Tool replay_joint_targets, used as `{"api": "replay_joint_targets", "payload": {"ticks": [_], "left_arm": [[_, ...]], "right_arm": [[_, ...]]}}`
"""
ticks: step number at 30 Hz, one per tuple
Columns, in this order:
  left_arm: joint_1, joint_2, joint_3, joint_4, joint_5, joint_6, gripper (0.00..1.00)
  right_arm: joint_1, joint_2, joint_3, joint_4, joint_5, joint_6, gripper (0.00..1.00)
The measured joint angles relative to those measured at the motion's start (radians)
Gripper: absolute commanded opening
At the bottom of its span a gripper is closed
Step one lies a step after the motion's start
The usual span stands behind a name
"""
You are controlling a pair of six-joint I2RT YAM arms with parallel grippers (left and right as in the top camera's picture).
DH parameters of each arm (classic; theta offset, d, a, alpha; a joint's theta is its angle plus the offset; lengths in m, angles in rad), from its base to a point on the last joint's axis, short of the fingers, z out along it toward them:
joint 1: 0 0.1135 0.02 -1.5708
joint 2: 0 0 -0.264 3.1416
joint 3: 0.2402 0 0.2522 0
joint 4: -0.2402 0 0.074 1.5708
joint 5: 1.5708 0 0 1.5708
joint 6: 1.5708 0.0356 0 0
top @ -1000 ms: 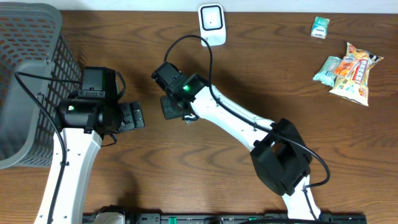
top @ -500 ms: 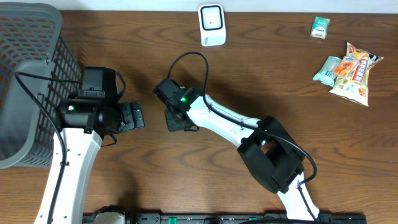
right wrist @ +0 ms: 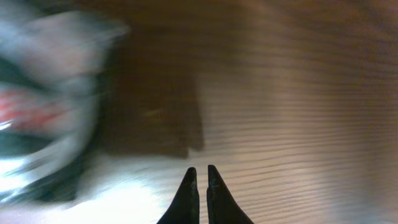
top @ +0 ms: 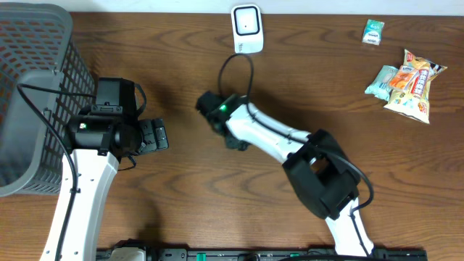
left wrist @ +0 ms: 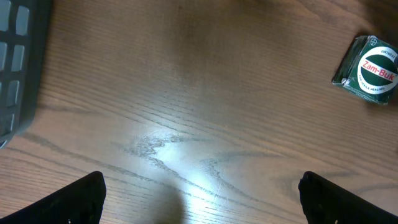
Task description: Scan the item barcode
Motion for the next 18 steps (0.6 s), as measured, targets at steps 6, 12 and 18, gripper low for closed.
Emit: {"api": "replay_joint_targets", "payload": {"ticks": [6,12,18], "left_arm": [[0.0,0.0,0.0,0.0,0.0,0.0,0.97],[0.0,0.0,0.0,0.0,0.0,0.0,0.98],[0.0,0.0,0.0,0.0,0.0,0.0,0.98]], "right_arm": [[-0.097,-0.031,0.051,0.098,-0.17,-0.057,0.06],[-0.083,-0.068,0.076,0.32,-0.461,-0.164,0.01],[-0.031,-0.068,0.076,0.455,-0.511,-0.186,0.01]]}}
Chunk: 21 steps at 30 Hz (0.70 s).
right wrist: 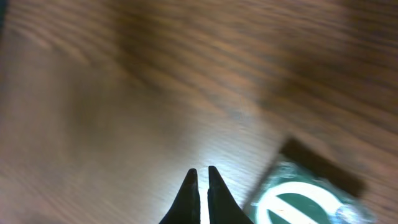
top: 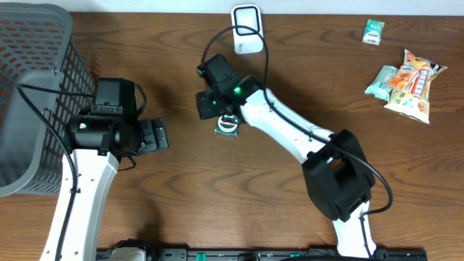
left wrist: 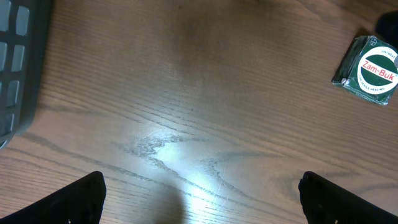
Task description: Scan the item barcode
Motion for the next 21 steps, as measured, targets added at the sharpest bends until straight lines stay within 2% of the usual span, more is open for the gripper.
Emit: {"api": "replay_joint_targets", "payload": {"ticks": [6,15,21], "left_arm": [[0.0,0.0,0.0,0.0,0.0,0.0,0.98],[0.0,0.0,0.0,0.0,0.0,0.0,0.98],[0.0,0.0,0.0,0.0,0.0,0.0,0.98]], "right_arm": [[0.047,0.034,0.0,-0.049,0.055,0.031,0.01],[0.045,0.099,-0.003,-0.183,0.154,0.082,0.01],[0.04,0.099,-0.003,-0.425,0.272,0.166,0.01]]}}
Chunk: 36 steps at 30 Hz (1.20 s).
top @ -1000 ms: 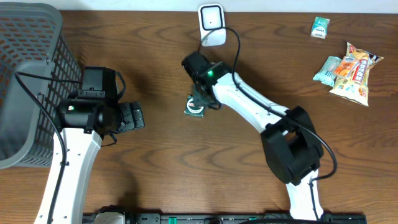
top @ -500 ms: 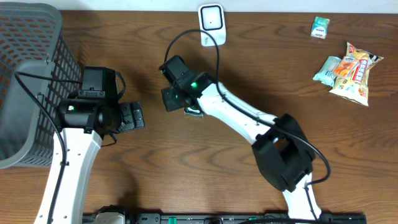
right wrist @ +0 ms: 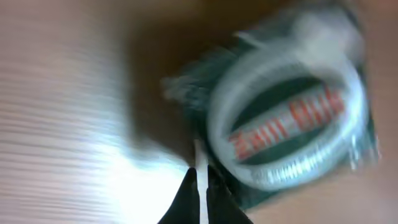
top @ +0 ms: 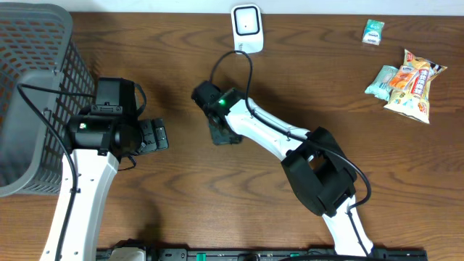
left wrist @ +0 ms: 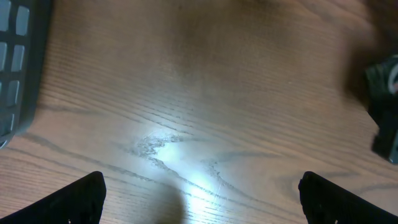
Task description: Scan the item barcode
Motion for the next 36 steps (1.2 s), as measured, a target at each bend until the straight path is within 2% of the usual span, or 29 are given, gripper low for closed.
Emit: {"api": "replay_joint_targets", "payload": {"ticks": [6,9,11,13,16,19,23,29,31,36], "left_arm": [[0.0,0.0,0.0,0.0,0.0,0.0,0.98],[0.0,0.0,0.0,0.0,0.0,0.0,0.98],[0.0,0.0,0.0,0.0,0.0,0.0,0.98],[0.0,0.0,0.0,0.0,0.0,0.0,0.97],[0.0,0.0,0.0,0.0,0.0,0.0,0.98],[0.0,0.0,0.0,0.0,0.0,0.0,0.98],[0.0,0.0,0.0,0.0,0.0,0.0,0.97],[0.0,0.0,0.0,0.0,0.0,0.0,0.98],[0.0,0.0,0.0,0.0,0.0,0.0,0.98],[0.0,0.0,0.0,0.0,0.0,0.0,0.98]], "right_arm": [[-0.018,-0.001,0.0,-0.216,0.105,0.069,0.01],[-0.03,-0.01,0.0,-0.262,0.157,0.077,0.01],[-0.039,-0.035,-0.002,-0.267,0.189,0.082,0.06],[-0.048,-0.078,-0.004,-0.238,0.205,0.09,0.12],[-0.064,-0.167,-0.006,-0.119,0.192,0.065,0.11],[-0.076,-0.239,-0.003,0.062,0.111,-0.004,0.14],[-0.073,-0.246,0.003,0.242,-0.009,-0.099,0.13],[-0.063,-0.145,0.003,0.289,-0.075,-0.15,0.06],[-0.063,-0.091,0.002,0.283,-0.085,-0.16,0.01],[-0.066,-0.005,-0.002,0.197,-0.093,-0.166,0.01]]}}
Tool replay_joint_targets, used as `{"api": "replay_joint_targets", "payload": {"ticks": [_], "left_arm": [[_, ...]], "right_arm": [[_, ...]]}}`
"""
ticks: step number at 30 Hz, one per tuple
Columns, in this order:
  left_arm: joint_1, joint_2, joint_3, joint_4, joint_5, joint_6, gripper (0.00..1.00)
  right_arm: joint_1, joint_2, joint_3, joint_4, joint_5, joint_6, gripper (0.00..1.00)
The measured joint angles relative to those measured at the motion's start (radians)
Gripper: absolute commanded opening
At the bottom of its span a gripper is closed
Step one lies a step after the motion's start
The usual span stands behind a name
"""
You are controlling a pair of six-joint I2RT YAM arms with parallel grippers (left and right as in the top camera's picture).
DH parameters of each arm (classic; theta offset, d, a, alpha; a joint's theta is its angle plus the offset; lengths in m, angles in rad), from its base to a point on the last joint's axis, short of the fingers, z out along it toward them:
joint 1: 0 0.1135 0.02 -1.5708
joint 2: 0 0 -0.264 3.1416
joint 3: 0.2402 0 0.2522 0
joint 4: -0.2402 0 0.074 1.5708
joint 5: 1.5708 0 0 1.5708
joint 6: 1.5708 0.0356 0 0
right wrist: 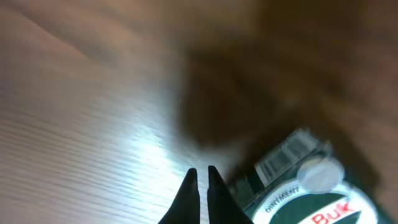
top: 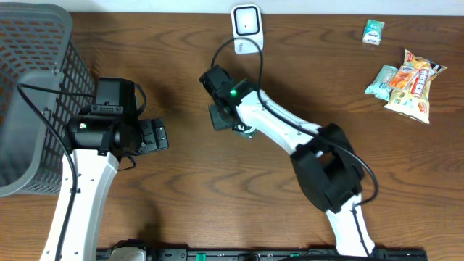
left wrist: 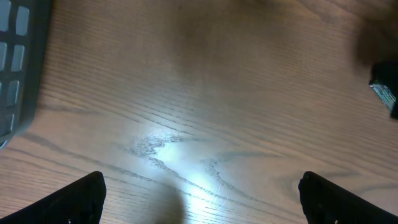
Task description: Scan the item barcode
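Observation:
The item is a green Zam-Buk ointment pack lying flat on the wooden table, with a barcode label on its near end. Overhead, only its edge shows under the right arm. My right gripper is shut with nothing in it, its tips just left of the pack and low over the table. The white barcode scanner stands at the table's back edge. My left gripper hangs open over bare wood, with a corner of the pack at the far right of its view.
A grey mesh basket fills the left side, and its wall shows in the left wrist view. Snack packets and a small green packet lie at the back right. A black cable loops from the right arm.
The right gripper, still shut, has moved a little back and right. The pack has slid right and turned, so only its corner shows in the left wrist view. The left arm has not moved.
The shut right gripper first hung over the pack near the table's middle. It then stood further back, leaving the pack uncovered. Then its tips were against the pack. Now the pack lies further right, turned, with its barcode end showing. The left gripper stayed open and still.

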Motion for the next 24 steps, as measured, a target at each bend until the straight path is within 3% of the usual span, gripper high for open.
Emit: {"api": "replay_joint_targets", "payload": {"ticks": [10,16,24], "left_arm": [[0.0,0.0,0.0,0.0,0.0,0.0,0.98],[0.0,0.0,0.0,0.0,0.0,0.0,0.98],[0.0,0.0,0.0,0.0,0.0,0.0,0.97]], "right_arm": [[-0.039,0.001,0.0,-0.372,0.13,0.047,0.01],[-0.087,-0.03,0.0,-0.447,0.189,0.061,0.02],[-0.123,-0.2,-0.001,-0.325,0.199,0.059,0.42]]}}
